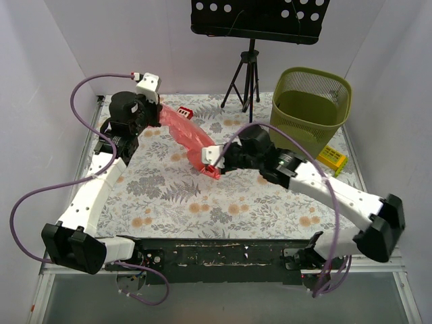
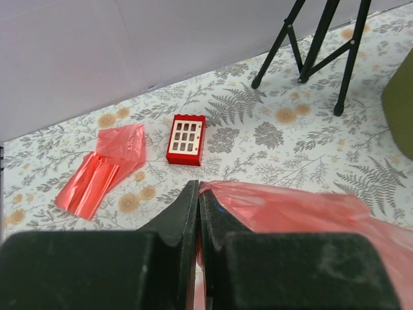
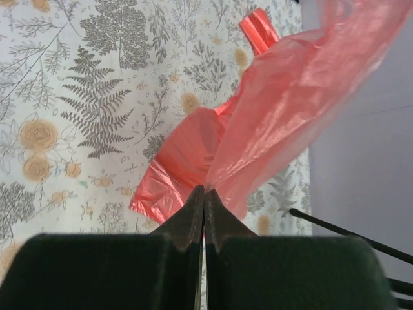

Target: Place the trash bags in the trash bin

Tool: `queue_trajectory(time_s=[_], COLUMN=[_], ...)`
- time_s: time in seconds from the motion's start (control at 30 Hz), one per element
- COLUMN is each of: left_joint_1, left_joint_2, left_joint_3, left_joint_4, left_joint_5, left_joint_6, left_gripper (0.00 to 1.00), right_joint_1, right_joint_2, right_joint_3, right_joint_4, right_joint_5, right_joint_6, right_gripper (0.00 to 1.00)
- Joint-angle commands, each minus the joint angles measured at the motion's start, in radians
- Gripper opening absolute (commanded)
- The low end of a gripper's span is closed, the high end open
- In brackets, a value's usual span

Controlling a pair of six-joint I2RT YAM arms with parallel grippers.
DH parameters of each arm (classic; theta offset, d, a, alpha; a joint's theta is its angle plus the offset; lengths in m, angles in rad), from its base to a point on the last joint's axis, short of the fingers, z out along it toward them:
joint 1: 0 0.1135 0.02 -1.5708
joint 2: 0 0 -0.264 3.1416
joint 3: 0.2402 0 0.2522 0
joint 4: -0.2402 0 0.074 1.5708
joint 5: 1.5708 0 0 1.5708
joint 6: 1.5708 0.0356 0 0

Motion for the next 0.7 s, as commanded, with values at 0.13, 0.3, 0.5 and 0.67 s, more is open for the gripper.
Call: queue_trajectory(time_s=[0.13, 0.3, 0.5, 0.67], left_joint_1=[0.023, 0.029, 0.043, 0.049], left_joint_2=[-0.024, -0.012, 0.023, 0.06], left_joint_3=[-0.02, -0.003, 0.034, 0.08], left_joint_4=[0.068, 0.067, 0.087, 0.067], left_joint_5=[-0.041, -0.033, -0.038, -0.013], left_joint_6=[0.081, 0.117, 0.14, 0.085], left_gripper=[0.0, 0.0, 0.0, 0.0], right_joint_1=[-0.039, -0.058, -0.079, -0.082], right_joint_2=[-0.259, -0.326, -0.421, -0.458], right_joint_3=[-0.083, -0.118, -0.178, -0.204], right_joint_4=[-0.303, -0.435, -0.587, -0.604], right_joint_5=[-0.098, -0.104, -0.09, -0.078], right_joint_6=[-0.255, -0.364, -0.484, -0.456], right_gripper=[0.01, 0.01, 0.01, 0.01])
